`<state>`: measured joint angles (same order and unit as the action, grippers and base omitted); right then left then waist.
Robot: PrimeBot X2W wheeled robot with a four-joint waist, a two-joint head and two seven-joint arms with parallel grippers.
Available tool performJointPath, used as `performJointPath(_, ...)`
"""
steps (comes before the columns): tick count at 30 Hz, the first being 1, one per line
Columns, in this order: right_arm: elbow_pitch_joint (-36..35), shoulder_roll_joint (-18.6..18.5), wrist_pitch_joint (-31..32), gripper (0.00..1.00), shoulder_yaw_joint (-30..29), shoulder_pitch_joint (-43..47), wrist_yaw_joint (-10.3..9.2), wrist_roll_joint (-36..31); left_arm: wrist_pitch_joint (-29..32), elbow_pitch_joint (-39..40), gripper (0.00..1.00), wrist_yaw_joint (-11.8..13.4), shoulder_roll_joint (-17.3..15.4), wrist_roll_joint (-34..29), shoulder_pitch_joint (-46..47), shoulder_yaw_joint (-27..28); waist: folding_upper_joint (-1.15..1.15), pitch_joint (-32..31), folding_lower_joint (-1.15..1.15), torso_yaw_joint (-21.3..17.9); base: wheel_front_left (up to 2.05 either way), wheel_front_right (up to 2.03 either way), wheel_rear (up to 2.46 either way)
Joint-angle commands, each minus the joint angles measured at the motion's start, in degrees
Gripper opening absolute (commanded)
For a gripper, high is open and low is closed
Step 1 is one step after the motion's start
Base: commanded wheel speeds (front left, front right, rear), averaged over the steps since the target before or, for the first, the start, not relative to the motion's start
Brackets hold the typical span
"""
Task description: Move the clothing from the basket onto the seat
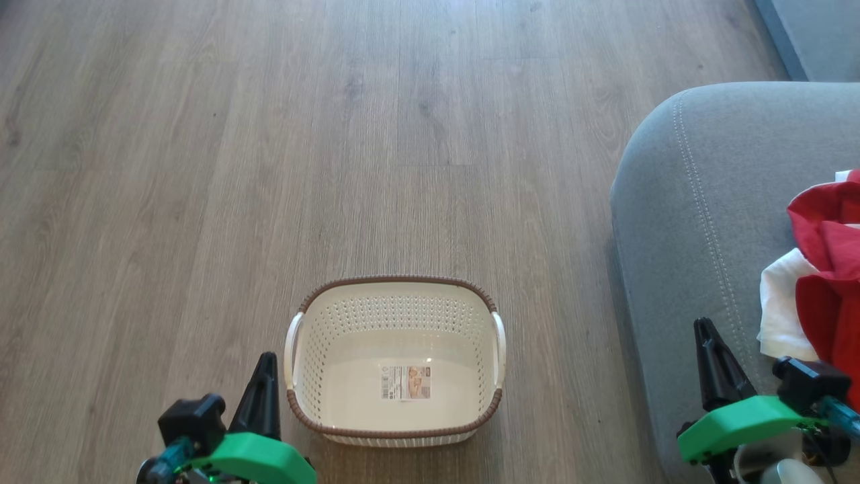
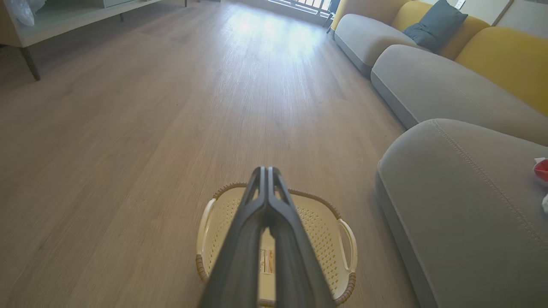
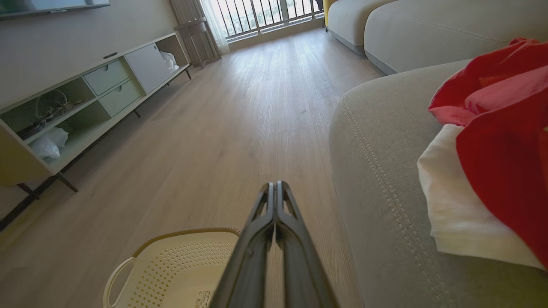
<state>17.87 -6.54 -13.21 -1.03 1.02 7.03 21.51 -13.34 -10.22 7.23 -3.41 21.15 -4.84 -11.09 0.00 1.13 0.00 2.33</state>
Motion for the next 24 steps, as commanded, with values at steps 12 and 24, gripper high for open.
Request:
performJointPath(12,-2.21,0.2,2.22,0.0,-0.91,-2.66,0.08,8.25,1.62,0.8,0.0,-1.86,-0.63,8.79,3.25,1.89,0.0,-0.11,0.0,-0.24,0.0,0.0,0.0)
performJointPath(24,-2.4,0.61,4.27,0.0,-1.45,-3.19,0.13,15.59,3.28,0.22,0.0,-3.39,-0.92,16.61,4.18,3.14,0.0,-0.21,0.0,-0.49,0.0,0.0,0.0)
